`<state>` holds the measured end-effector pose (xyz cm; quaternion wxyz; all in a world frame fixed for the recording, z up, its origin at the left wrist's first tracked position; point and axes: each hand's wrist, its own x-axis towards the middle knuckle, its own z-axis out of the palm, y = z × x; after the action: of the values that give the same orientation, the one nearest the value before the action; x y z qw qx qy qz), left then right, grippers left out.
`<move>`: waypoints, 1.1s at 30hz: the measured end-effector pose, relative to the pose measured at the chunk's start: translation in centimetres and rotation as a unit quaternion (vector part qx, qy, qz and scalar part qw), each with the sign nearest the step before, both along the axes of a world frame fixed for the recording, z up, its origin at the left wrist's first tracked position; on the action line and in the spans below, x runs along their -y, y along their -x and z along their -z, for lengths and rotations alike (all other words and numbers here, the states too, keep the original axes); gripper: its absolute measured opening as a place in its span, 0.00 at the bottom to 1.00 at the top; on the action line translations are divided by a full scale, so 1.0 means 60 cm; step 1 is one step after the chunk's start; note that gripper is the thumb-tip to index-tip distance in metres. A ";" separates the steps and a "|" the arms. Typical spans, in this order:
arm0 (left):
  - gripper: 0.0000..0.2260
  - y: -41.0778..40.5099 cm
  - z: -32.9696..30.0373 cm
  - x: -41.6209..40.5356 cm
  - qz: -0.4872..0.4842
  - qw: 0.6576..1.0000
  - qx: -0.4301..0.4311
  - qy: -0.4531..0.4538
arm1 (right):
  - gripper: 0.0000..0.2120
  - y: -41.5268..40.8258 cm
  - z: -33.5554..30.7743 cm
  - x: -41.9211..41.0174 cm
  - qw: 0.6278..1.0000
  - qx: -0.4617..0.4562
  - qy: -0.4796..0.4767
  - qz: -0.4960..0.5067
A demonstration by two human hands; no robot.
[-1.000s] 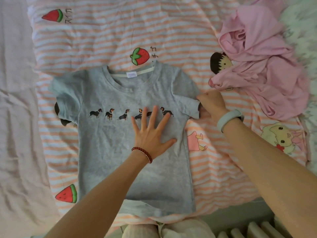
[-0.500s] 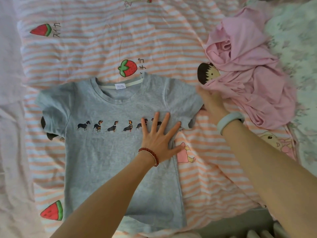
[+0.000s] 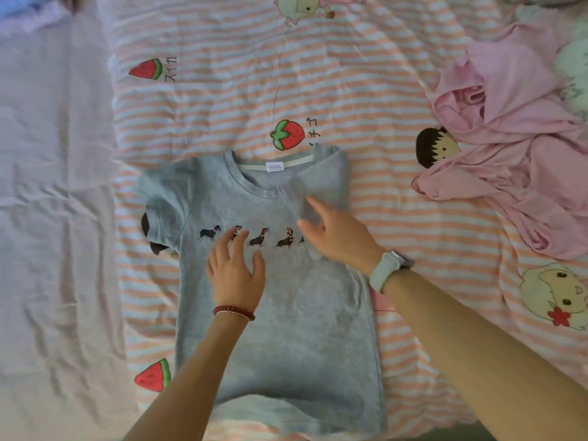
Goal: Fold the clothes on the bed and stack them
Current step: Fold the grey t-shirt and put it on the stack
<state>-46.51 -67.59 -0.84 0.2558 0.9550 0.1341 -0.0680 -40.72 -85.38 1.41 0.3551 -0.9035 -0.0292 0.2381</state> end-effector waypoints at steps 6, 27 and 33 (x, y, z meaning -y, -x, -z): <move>0.15 -0.060 -0.007 -0.134 -0.376 0.920 -0.019 0.109 | 0.21 0.045 0.040 -0.061 0.963 0.197 0.182 -0.013; 0.19 -0.109 0.008 -0.120 0.345 0.938 -0.009 -0.024 | 0.20 0.027 0.052 -0.098 0.987 0.046 0.063 0.144; 0.25 -0.153 0.061 -0.130 0.283 0.947 -0.030 -0.148 | 0.27 0.019 0.060 -0.093 0.954 0.128 0.269 0.036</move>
<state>-37.33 -59.79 -4.52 0.0776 0.9782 -0.1258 -0.1461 -41.83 -79.83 -2.19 0.1010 -0.9889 0.0233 0.1063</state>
